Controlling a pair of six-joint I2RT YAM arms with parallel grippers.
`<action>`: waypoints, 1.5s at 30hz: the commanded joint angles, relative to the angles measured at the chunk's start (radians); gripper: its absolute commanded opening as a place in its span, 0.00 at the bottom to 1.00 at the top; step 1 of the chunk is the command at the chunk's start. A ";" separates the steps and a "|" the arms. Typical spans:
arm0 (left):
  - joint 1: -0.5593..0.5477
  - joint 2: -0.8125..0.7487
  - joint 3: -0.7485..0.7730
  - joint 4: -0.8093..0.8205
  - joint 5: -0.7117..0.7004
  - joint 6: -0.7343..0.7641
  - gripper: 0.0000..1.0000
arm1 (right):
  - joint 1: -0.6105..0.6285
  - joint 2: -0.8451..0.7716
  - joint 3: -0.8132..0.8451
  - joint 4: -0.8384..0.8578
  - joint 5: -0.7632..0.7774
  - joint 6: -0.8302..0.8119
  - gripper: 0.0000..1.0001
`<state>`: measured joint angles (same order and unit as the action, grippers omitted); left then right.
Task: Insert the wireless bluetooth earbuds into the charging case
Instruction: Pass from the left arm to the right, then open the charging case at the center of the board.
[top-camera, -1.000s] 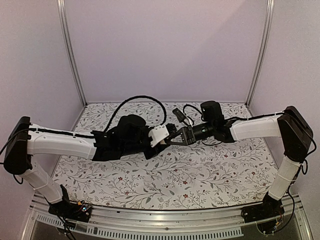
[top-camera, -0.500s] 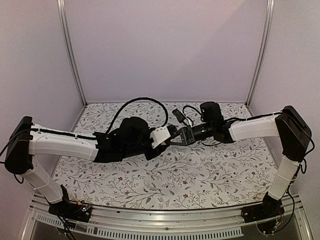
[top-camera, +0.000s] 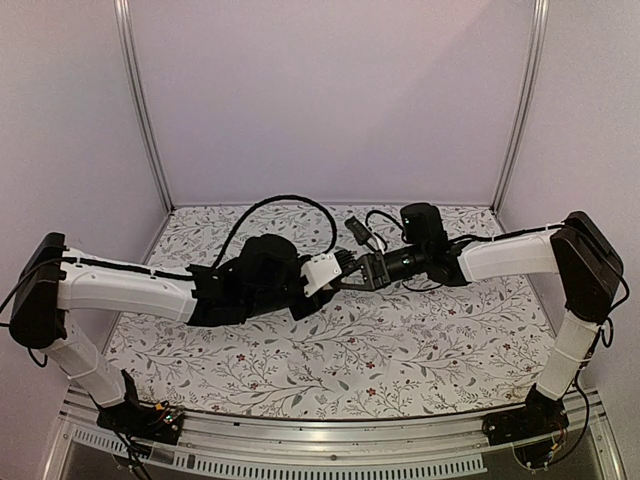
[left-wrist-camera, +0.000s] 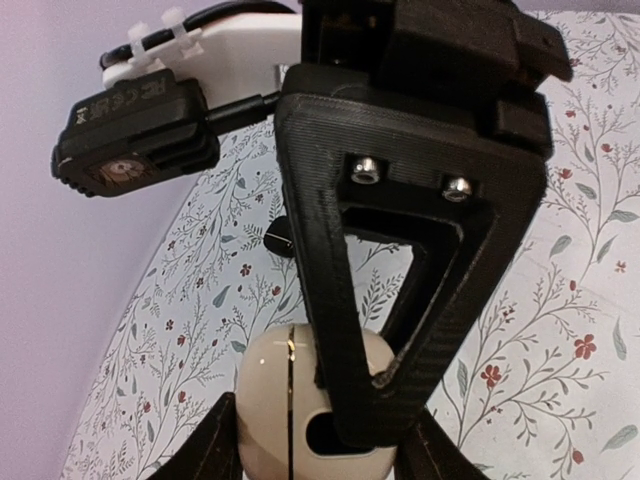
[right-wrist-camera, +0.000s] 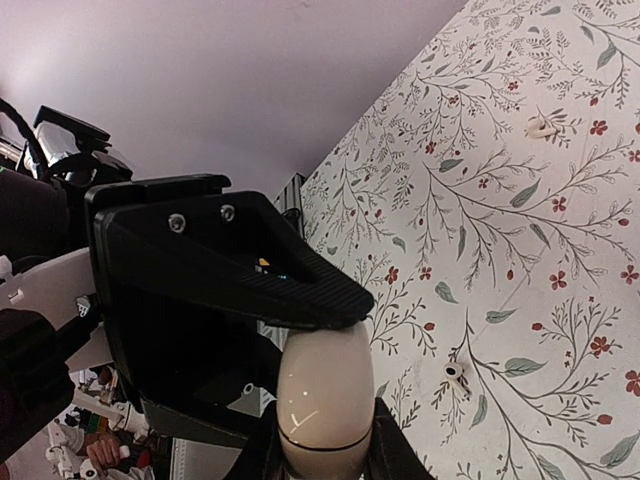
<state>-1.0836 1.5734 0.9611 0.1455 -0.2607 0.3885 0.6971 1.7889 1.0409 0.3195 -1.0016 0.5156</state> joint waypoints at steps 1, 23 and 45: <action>-0.036 -0.022 -0.002 0.087 0.024 0.005 0.43 | 0.008 -0.024 0.024 0.022 0.000 -0.002 0.13; 0.135 -0.257 -0.101 0.060 0.362 -0.207 0.63 | -0.009 -0.147 -0.022 -0.090 0.009 -0.271 0.05; 0.156 -0.153 -0.016 0.052 0.388 -0.241 0.56 | 0.035 -0.209 -0.017 -0.206 0.065 -0.415 0.03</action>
<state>-0.9394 1.4033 0.9058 0.1947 0.1463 0.1520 0.7147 1.5810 1.0245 0.1299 -0.9401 0.1318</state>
